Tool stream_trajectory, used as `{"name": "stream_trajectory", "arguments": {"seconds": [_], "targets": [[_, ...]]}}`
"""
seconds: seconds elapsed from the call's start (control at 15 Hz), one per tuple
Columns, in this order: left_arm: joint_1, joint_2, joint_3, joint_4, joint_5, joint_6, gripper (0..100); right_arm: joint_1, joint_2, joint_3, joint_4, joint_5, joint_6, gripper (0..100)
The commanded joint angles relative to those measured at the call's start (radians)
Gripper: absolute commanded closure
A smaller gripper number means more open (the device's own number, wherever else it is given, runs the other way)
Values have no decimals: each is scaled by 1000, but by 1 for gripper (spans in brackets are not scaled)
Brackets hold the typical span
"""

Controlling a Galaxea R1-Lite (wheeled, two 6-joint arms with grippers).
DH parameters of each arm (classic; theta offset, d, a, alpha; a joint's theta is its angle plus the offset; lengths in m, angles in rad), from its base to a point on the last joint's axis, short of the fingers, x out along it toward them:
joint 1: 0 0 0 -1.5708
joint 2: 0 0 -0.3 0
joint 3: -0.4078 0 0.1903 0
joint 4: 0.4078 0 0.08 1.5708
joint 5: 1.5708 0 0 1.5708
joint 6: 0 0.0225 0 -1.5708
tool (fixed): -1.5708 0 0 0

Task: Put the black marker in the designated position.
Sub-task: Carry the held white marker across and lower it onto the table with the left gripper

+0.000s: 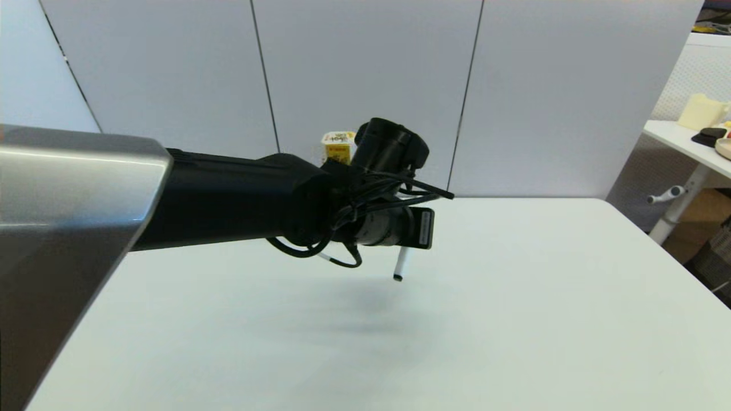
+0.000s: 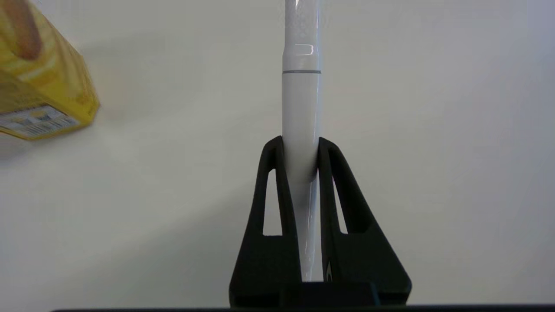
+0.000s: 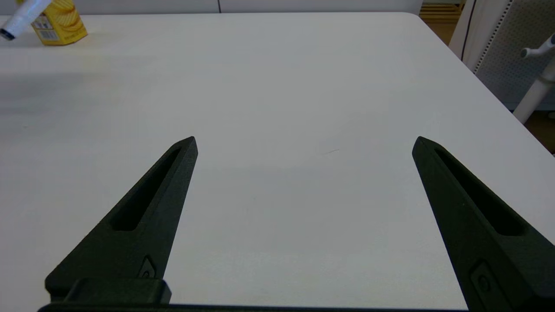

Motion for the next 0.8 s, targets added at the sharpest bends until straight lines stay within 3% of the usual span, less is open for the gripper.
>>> {"name": "stream_trajectory", "arguments": {"seconds": [0.07,0.4,0.6,0.8], "targets": [[0,67,-69,-8,56,-26,100,0,1,0,0,0,0,0],[5,136,-141,-44,68,-97,100,0,1,0,0,0,0,0],[14,170,-181,-44,177,-113,100,0,1,0,0,0,0,0],[32,196,-207,-56,206,-113,100,0,1,0,0,0,0,0]]}}
